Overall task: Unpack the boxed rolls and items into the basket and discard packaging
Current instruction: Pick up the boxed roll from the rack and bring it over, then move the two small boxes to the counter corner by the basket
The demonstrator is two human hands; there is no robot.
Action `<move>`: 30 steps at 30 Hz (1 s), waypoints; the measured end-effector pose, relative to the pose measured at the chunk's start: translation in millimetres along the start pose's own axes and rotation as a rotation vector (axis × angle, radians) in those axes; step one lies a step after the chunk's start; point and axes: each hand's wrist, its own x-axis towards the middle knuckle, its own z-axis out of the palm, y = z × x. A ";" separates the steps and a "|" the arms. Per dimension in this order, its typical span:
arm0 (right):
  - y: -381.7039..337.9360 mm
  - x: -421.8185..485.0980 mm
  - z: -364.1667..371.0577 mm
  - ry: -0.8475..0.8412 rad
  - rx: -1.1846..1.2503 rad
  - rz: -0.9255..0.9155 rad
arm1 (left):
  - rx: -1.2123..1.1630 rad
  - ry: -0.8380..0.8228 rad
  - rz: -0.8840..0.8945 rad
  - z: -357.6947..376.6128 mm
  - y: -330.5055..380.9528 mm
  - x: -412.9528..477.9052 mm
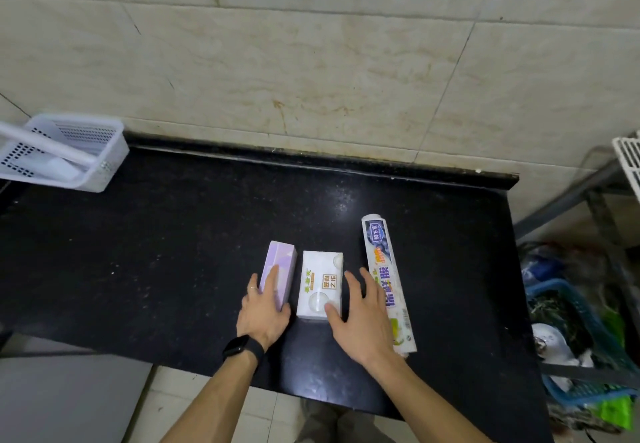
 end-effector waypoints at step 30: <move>-339.6 -16.3 121.6 -0.184 0.232 -0.271 | -0.199 0.293 0.029 -240.9 -296.7 -19.1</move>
